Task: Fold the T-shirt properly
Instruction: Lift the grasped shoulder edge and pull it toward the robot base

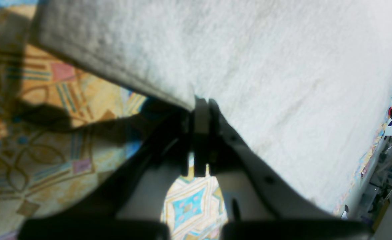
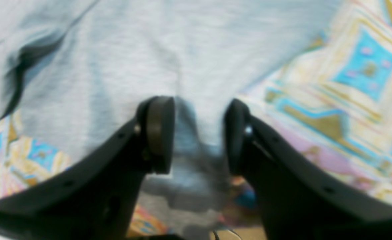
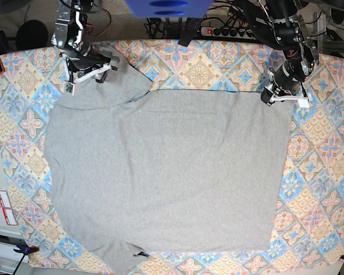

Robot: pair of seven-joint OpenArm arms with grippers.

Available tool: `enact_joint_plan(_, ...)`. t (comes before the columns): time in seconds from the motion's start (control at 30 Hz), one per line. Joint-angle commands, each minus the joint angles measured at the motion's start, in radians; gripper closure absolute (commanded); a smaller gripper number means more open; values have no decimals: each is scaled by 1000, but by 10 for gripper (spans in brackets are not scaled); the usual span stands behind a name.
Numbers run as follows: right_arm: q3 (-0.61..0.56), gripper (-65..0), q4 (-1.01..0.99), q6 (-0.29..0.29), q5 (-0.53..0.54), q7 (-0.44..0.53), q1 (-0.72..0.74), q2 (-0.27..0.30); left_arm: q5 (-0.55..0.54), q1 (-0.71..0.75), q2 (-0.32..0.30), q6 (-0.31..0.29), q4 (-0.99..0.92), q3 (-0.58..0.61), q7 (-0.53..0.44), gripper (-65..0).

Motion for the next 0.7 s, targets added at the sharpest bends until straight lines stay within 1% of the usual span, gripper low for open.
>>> enact_joint_plan(0.0,-8,-252,8,11,16,-17,-5,-1,23,5,-4,18,6,-2,13,0)
enact_joint_plan(0.1,-12,-248,8,11,16,-17,-5,-1,23,6,-4,18,6,-2,14,0)
enact_joint_plan(0.13,-10,-234,8,11,16,-17,-5,-1,23,8,-4,18,6,-2,14,0)
enact_joint_plan(0.27,-2,-112,8,11,16,-17,-5,5,23,8,-6,18,6,-2,14,0)
enact_joint_plan(0.37,-1,0,8,11,16,-17,-6,5,23,11,-6,18,6,-2,16,0)
enact_joint_plan(0.43,8,0,14,11,13,-17,-19,5,23,20,-7,18,6,-2,16,0)
enact_joint_plan(0.67,107,-1,66,11,14,-17,-83,0,24,63,-12,18,7,-2,11,0)
